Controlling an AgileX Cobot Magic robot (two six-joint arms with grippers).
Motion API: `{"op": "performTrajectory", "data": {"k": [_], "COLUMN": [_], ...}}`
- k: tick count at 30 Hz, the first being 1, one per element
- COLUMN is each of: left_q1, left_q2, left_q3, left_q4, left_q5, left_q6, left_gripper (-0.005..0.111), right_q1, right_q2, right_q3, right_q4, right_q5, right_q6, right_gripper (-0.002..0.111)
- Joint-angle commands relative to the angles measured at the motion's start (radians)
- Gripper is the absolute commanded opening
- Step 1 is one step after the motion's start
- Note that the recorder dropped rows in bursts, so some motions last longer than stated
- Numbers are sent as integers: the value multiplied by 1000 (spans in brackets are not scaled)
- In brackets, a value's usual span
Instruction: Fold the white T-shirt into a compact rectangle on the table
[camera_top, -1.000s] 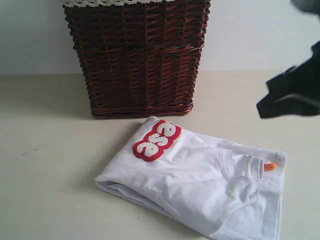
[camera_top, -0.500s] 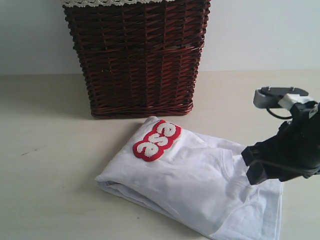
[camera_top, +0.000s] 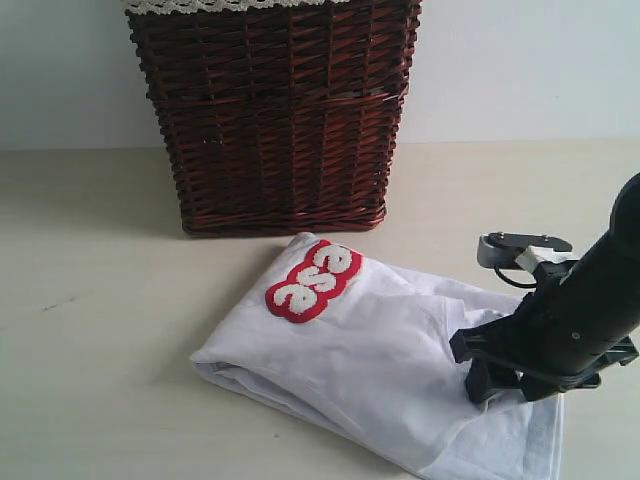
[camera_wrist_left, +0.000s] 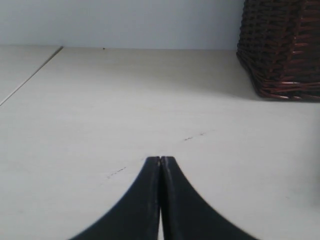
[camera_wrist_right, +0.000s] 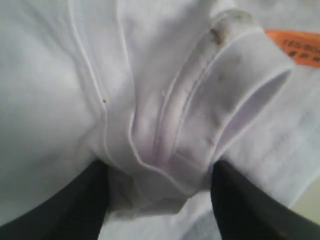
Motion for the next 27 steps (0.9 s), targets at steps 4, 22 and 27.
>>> {"op": "performTrajectory", "data": {"k": [4, 22, 27], "left_q1": [-1, -1, -1], "left_q2": [-7, -7, -7], "left_q3": [1, 1, 1], "left_q4": [-9, -9, -9], "left_q5": [-9, -9, -9], "left_q6": [2, 2, 2], "left_gripper": [0, 0, 0], "right_q1": [0, 0, 0], "right_q2": [40, 60, 58], "right_q3": [4, -194, -197], "right_q4": [51, -227, -307], "right_q5": [-101, -154, -77], "right_q6": [-99, 89, 67], "right_gripper": [53, 8, 0]}}
